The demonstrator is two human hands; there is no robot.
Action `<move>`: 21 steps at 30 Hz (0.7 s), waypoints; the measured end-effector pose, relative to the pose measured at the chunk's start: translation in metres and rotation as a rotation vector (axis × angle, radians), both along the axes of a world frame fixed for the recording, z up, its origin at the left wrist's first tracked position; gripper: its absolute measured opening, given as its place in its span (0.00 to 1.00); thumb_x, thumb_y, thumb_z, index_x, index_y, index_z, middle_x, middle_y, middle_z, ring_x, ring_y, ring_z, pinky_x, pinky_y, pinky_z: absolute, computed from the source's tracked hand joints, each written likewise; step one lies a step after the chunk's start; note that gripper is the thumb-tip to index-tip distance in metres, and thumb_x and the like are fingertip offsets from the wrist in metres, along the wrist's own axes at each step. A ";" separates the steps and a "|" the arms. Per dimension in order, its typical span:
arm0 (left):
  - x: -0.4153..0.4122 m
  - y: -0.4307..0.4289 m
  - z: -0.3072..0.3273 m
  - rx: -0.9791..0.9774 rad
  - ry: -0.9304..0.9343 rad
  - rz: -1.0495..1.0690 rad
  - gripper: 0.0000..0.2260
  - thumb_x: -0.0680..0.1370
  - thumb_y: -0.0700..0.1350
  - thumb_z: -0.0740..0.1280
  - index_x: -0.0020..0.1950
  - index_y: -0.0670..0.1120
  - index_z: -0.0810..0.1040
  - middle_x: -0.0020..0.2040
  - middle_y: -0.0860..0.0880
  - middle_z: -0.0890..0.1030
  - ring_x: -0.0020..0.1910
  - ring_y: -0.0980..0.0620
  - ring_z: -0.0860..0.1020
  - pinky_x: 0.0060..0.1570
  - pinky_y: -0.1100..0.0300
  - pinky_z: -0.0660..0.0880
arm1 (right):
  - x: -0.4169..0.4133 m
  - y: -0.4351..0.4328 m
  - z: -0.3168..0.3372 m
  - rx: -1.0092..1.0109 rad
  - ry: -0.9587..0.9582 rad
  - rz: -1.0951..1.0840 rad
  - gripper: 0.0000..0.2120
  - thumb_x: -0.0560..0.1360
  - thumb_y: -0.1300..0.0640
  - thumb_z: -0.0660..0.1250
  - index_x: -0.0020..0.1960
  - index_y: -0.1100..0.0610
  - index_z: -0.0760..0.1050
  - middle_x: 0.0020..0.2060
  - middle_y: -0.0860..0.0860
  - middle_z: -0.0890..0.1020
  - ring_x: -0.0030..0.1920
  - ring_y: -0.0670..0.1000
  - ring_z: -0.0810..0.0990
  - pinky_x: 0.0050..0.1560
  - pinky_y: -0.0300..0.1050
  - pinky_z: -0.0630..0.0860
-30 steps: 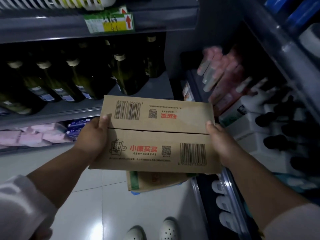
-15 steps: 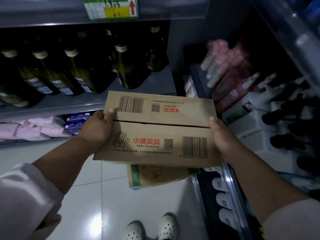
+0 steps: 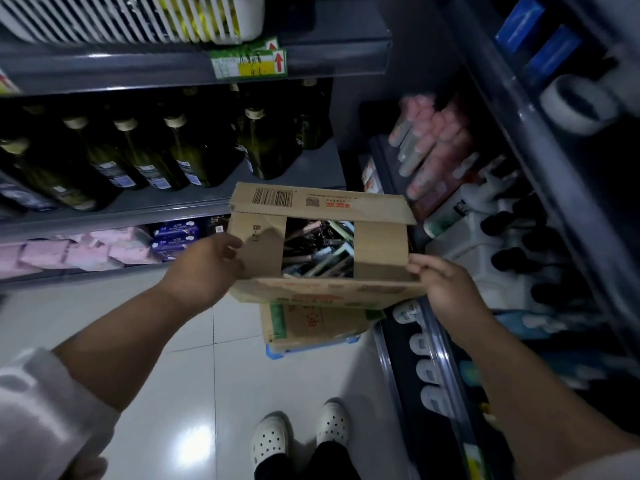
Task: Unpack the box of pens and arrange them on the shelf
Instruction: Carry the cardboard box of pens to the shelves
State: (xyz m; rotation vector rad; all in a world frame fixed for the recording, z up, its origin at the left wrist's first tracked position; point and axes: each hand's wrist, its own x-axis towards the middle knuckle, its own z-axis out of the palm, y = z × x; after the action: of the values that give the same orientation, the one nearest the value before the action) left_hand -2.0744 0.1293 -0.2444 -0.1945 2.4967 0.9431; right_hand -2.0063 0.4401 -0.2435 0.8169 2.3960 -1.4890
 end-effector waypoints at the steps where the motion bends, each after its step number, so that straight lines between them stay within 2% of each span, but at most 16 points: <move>1: 0.006 -0.001 0.004 -0.038 -0.031 -0.077 0.17 0.77 0.41 0.66 0.66 0.47 0.74 0.58 0.47 0.78 0.52 0.47 0.78 0.53 0.53 0.75 | 0.009 0.000 0.003 0.045 -0.003 0.081 0.17 0.79 0.65 0.58 0.64 0.57 0.76 0.57 0.51 0.80 0.58 0.49 0.77 0.57 0.39 0.69; 4: 0.021 0.004 0.009 -0.173 -0.069 -0.279 0.18 0.76 0.46 0.67 0.66 0.50 0.73 0.60 0.49 0.78 0.56 0.48 0.76 0.57 0.53 0.74 | 0.030 -0.004 0.004 0.205 -0.084 0.292 0.19 0.78 0.64 0.61 0.67 0.53 0.74 0.57 0.50 0.79 0.52 0.48 0.77 0.51 0.39 0.71; 6: 0.027 0.009 0.003 -0.243 -0.020 -0.360 0.20 0.75 0.47 0.67 0.67 0.51 0.73 0.63 0.48 0.76 0.60 0.47 0.75 0.60 0.55 0.72 | 0.034 -0.010 -0.001 0.302 -0.105 0.382 0.19 0.78 0.61 0.62 0.68 0.51 0.73 0.59 0.51 0.78 0.50 0.48 0.76 0.49 0.39 0.70; 8: 0.028 0.015 -0.010 -0.303 0.055 -0.429 0.21 0.75 0.48 0.68 0.68 0.51 0.73 0.64 0.47 0.75 0.62 0.46 0.73 0.61 0.55 0.71 | 0.034 -0.018 -0.013 0.431 -0.064 0.468 0.20 0.78 0.60 0.63 0.70 0.52 0.71 0.65 0.51 0.75 0.60 0.50 0.73 0.58 0.38 0.68; 10: 0.028 0.020 -0.024 -0.347 0.097 -0.511 0.19 0.75 0.48 0.67 0.66 0.52 0.74 0.62 0.46 0.75 0.60 0.46 0.73 0.59 0.54 0.71 | 0.031 -0.026 -0.029 0.548 -0.028 0.554 0.23 0.78 0.58 0.64 0.72 0.54 0.67 0.70 0.51 0.69 0.70 0.51 0.64 0.68 0.39 0.58; 11: 0.029 0.021 -0.031 -0.365 0.107 -0.538 0.18 0.74 0.47 0.66 0.64 0.52 0.75 0.61 0.46 0.75 0.58 0.46 0.72 0.57 0.54 0.72 | 0.030 -0.028 -0.037 0.590 -0.026 0.572 0.24 0.78 0.57 0.64 0.73 0.54 0.65 0.72 0.50 0.67 0.72 0.51 0.60 0.70 0.41 0.56; 13: 0.029 0.022 -0.043 -0.410 0.164 -0.568 0.16 0.74 0.46 0.65 0.62 0.53 0.77 0.58 0.46 0.75 0.56 0.45 0.72 0.55 0.53 0.72 | 0.029 -0.031 -0.052 0.667 -0.049 0.582 0.24 0.78 0.55 0.64 0.73 0.53 0.65 0.71 0.49 0.66 0.70 0.52 0.59 0.71 0.46 0.59; 15: 0.029 0.022 -0.054 -0.473 0.276 -0.591 0.13 0.74 0.46 0.65 0.58 0.53 0.79 0.54 0.46 0.76 0.52 0.44 0.73 0.51 0.53 0.73 | 0.029 -0.031 -0.065 0.747 -0.036 0.571 0.21 0.76 0.54 0.66 0.68 0.53 0.70 0.66 0.51 0.70 0.66 0.54 0.63 0.67 0.49 0.64; 18: 0.025 0.023 -0.066 -0.471 0.367 -0.545 0.08 0.72 0.43 0.69 0.50 0.46 0.82 0.46 0.43 0.78 0.44 0.41 0.74 0.41 0.52 0.73 | 0.024 -0.031 -0.081 0.819 0.064 0.527 0.14 0.66 0.58 0.75 0.51 0.57 0.80 0.50 0.55 0.78 0.55 0.61 0.73 0.56 0.55 0.71; 21: 0.021 0.025 -0.076 -0.503 0.407 -0.601 0.08 0.65 0.38 0.75 0.43 0.44 0.82 0.39 0.43 0.78 0.35 0.41 0.75 0.33 0.54 0.72 | 0.016 -0.030 -0.089 0.859 0.105 0.495 0.13 0.59 0.59 0.80 0.39 0.58 0.78 0.40 0.55 0.79 0.46 0.61 0.76 0.46 0.53 0.73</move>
State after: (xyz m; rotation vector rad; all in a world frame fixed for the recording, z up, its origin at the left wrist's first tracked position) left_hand -2.0534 0.1543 -0.3201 0.6210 2.8478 0.1051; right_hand -1.9907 0.4100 -0.3323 0.2032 3.0109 -0.2984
